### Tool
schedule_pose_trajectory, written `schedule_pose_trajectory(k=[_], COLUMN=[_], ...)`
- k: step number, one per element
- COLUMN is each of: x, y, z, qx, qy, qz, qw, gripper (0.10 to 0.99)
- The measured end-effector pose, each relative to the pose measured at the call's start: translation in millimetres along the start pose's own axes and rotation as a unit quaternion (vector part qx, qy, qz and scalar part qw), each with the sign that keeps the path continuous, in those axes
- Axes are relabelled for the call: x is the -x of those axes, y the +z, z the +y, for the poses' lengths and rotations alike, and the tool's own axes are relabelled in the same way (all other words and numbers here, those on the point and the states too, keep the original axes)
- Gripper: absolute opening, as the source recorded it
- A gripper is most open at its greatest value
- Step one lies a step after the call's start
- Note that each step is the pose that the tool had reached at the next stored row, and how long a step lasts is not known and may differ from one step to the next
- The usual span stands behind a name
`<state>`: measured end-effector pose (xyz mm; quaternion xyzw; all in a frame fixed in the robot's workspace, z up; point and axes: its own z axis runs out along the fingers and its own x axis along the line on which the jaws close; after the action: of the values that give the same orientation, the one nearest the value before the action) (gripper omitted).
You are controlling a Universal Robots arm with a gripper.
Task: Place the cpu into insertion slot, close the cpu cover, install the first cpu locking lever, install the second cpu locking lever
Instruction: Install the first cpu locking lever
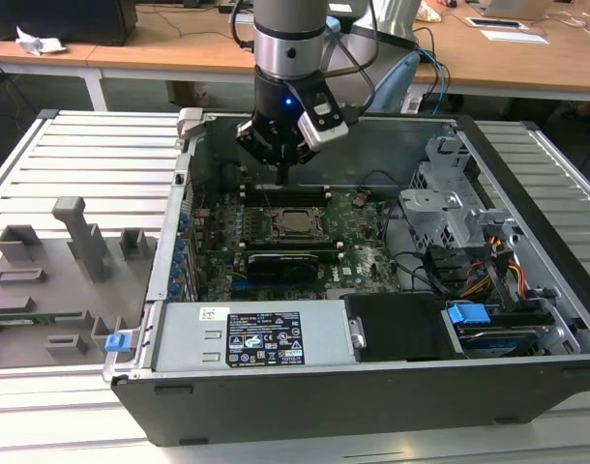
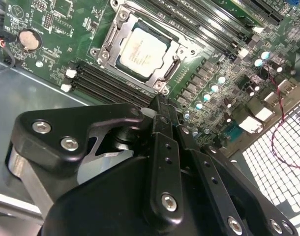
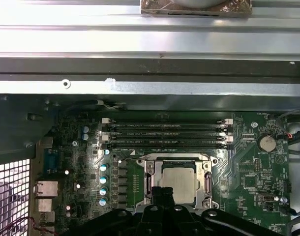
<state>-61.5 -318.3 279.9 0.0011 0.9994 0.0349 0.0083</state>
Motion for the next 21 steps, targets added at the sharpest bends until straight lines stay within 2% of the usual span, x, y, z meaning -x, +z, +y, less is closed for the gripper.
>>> schedule_pose_trajectory(k=[3, 11, 13, 15, 21], x=[-1.5, -14.7, -22.1, -25.7, -32.0], y=[3.4, 7.0, 9.2, 11.2, 15.1], z=[-0.2, -0.5, -0.7, -0.8, -0.3], qx=[-0.0001, 0.0001, 0.0002, 0.0001, 0.0002], qy=[0.000, -0.008, -0.008, -0.009, -0.010], qz=[0.0000, 0.0005, 0.0005, 0.0006, 0.0006], qw=[1.0000, 1.0000, 1.0000, 1.0000, 0.9999], gripper=[0.106, 0.106, 0.106, 0.106, 0.106])
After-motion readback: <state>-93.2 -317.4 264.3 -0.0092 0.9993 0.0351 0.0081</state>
